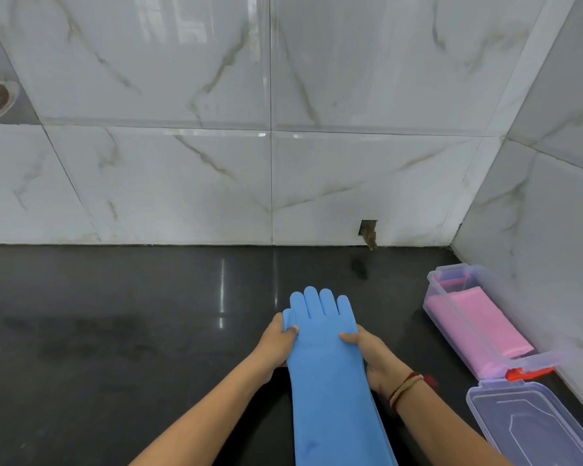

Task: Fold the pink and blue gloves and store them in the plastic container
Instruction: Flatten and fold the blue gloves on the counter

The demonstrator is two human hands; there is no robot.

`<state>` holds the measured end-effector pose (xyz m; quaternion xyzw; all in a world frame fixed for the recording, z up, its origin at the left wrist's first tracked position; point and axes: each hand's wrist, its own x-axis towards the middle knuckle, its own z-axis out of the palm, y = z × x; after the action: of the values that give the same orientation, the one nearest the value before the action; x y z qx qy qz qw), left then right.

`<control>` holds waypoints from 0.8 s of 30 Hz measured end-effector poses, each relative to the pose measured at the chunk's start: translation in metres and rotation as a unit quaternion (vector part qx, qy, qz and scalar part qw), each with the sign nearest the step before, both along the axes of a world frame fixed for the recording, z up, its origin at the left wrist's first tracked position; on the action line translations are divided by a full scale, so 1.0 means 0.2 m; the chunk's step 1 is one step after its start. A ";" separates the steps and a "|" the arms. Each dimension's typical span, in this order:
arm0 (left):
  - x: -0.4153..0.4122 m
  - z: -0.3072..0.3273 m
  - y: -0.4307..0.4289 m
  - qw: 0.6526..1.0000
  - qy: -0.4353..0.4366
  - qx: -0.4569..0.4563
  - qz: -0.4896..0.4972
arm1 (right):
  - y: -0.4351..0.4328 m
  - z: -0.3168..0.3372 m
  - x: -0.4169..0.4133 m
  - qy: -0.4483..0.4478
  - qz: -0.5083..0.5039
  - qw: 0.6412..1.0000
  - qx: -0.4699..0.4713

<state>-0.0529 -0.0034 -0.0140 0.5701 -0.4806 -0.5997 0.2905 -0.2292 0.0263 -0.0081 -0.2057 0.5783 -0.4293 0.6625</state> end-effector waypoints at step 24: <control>0.29 -0.05 0.41 0.759 -0.279 -0.495 -0.318 | 0.52 -0.01 -0.26 0.625 0.399 0.566 -0.360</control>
<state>0.0044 0.0778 -0.0239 0.3030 -0.9241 -0.1505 0.1776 -0.2821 0.1298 -0.0094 -0.8542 0.5046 -0.0586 0.1113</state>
